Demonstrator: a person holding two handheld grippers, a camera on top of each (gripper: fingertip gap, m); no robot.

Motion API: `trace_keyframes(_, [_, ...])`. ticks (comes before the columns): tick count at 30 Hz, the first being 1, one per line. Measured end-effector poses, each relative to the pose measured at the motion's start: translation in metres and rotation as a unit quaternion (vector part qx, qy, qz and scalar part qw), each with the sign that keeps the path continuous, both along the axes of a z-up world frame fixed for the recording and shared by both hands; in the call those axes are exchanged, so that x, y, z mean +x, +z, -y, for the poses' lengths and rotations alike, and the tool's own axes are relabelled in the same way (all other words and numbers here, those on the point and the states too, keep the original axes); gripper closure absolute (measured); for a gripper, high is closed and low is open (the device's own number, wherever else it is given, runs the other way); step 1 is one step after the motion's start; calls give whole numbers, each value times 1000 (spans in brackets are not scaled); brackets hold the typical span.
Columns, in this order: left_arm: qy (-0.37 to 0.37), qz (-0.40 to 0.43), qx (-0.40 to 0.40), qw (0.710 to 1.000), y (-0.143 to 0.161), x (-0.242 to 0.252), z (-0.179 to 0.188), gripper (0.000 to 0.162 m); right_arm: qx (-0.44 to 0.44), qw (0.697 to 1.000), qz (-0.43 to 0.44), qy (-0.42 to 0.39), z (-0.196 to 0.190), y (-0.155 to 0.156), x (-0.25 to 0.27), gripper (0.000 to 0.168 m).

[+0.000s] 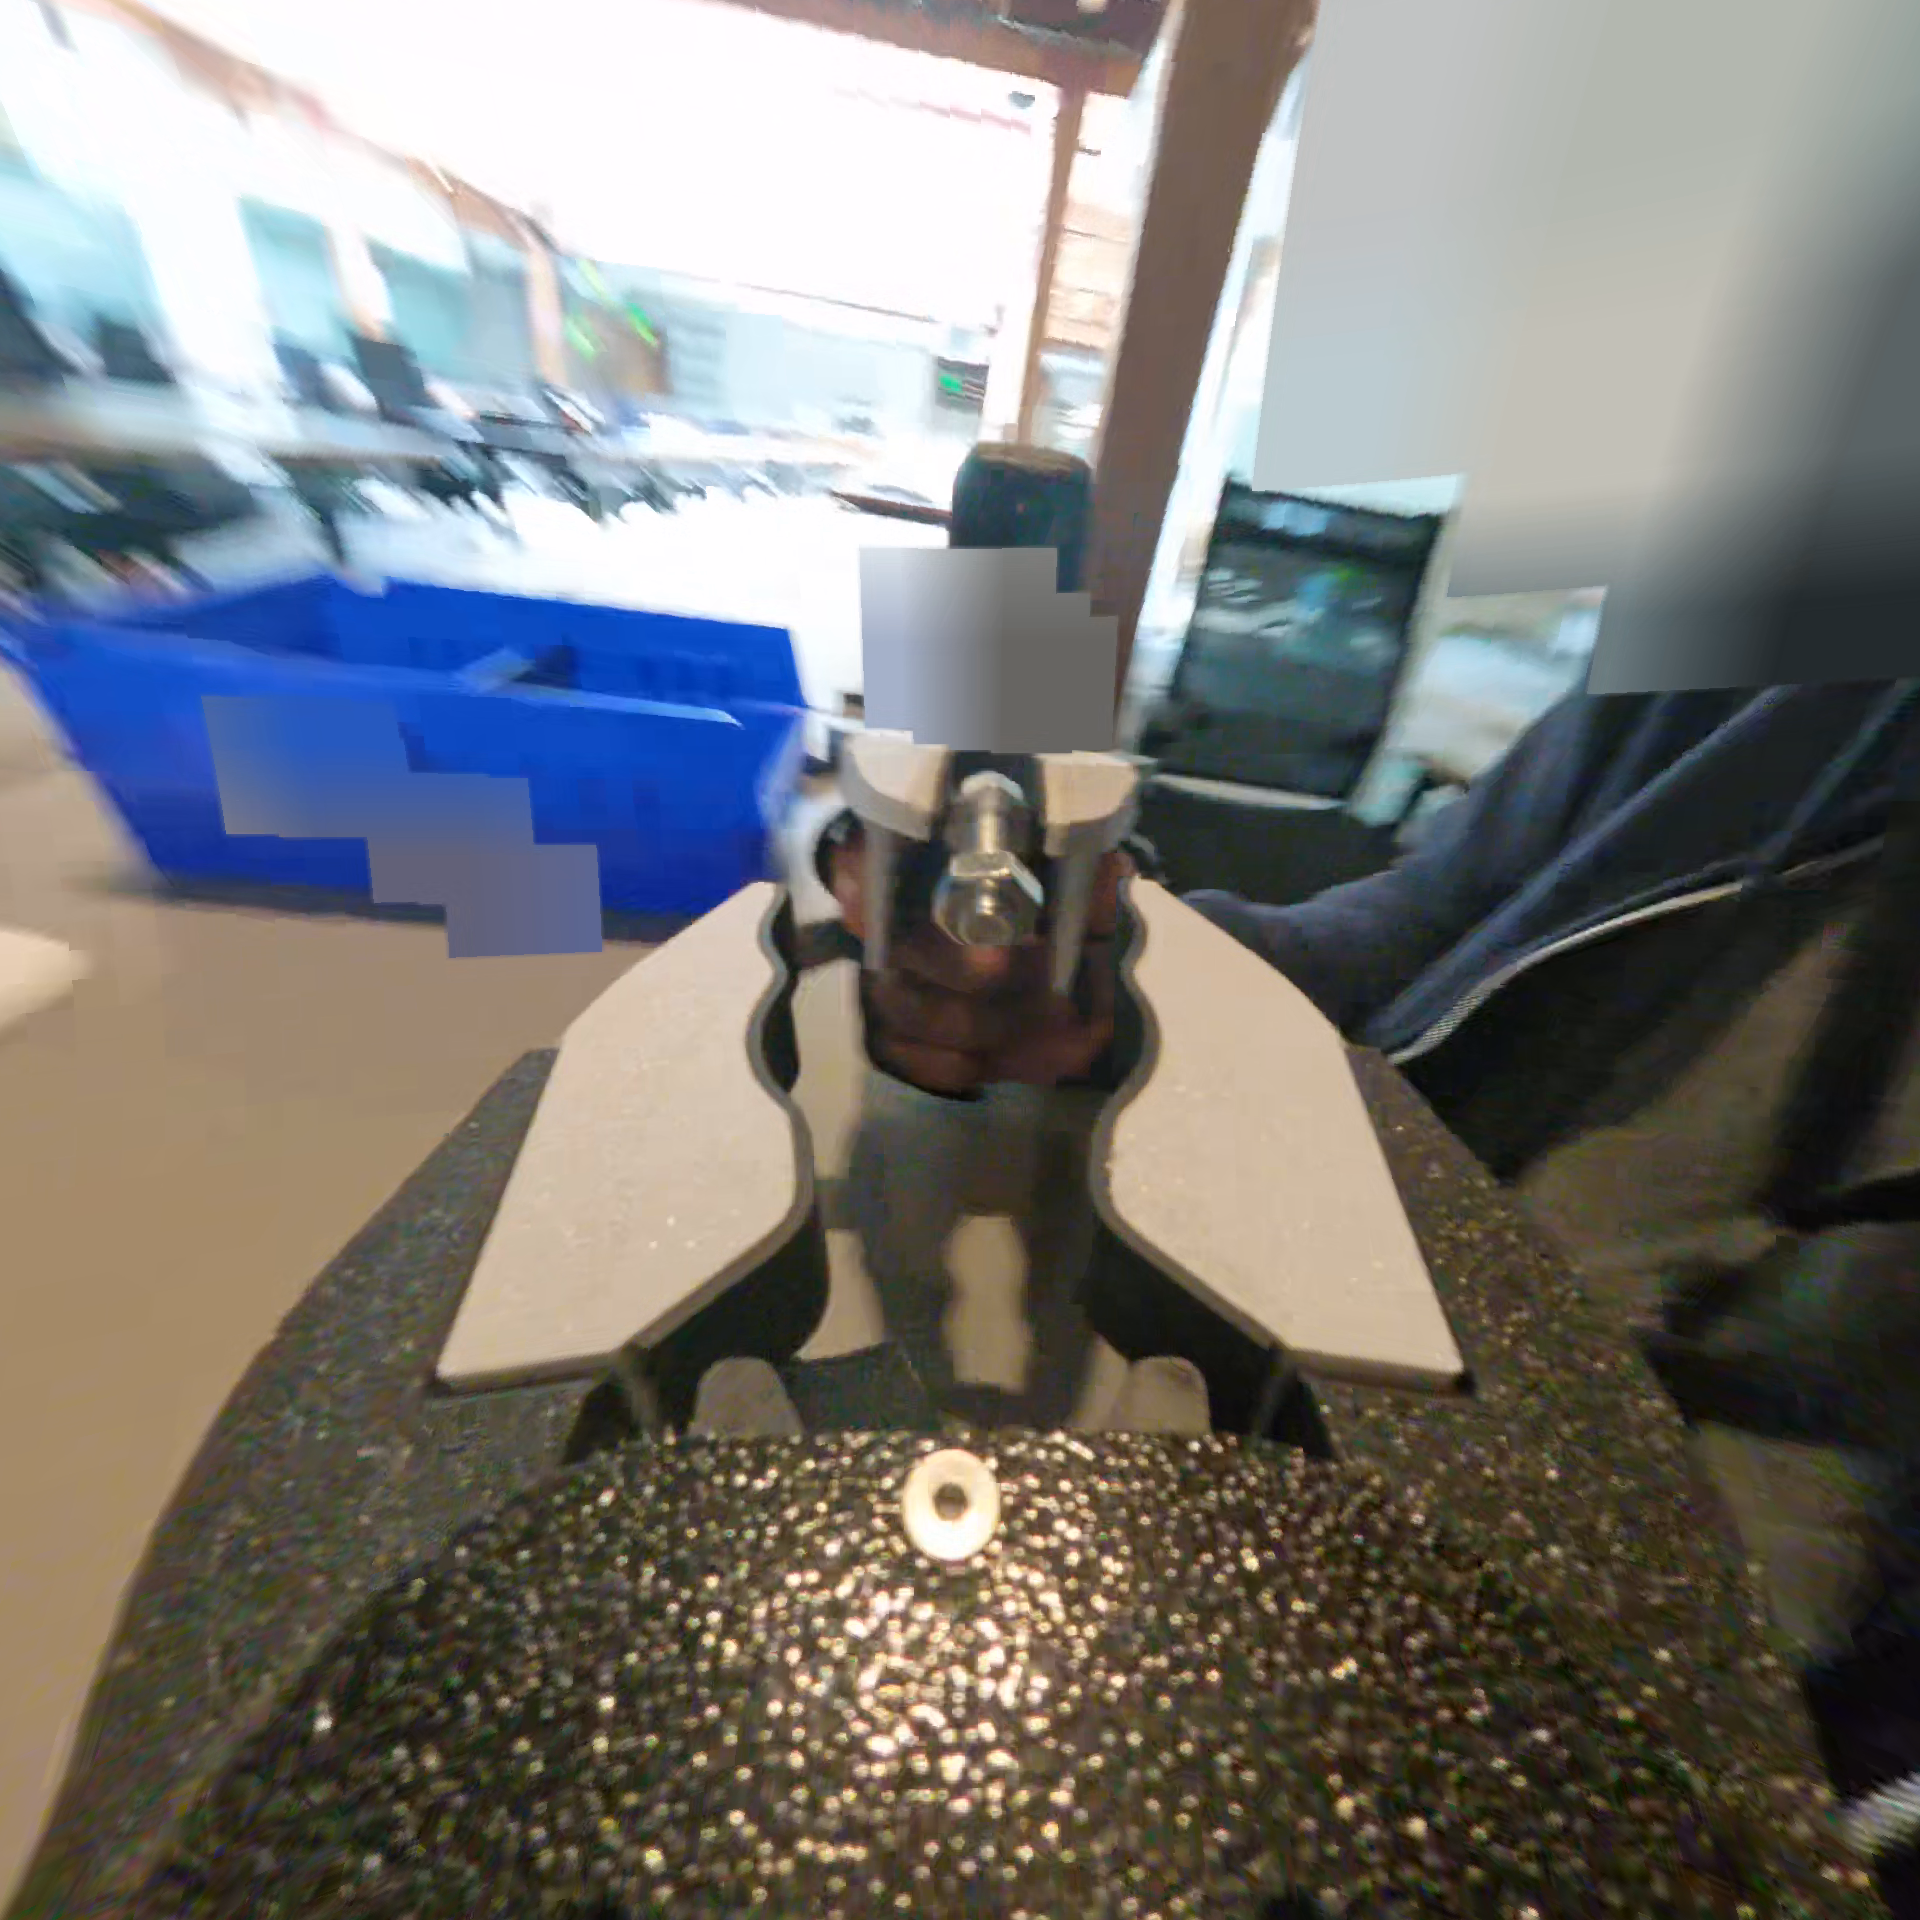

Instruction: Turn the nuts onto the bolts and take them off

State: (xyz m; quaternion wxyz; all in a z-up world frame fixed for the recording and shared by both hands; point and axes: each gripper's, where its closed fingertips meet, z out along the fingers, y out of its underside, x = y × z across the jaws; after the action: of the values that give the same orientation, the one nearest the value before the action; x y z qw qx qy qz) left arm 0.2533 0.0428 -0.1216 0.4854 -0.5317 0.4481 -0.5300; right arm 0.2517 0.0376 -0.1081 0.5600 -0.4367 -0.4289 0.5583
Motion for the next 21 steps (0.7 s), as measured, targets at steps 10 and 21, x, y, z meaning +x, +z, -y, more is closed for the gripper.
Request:
trace_keyframes(10, [80,0,288,954,6,-3,7,132,-1,1000,0,4,1,0,0,151])
trace_keyframes(21, [85,-18,302,949,-3,3,6,139,2,1000,4,7,2,-1,-2,151])
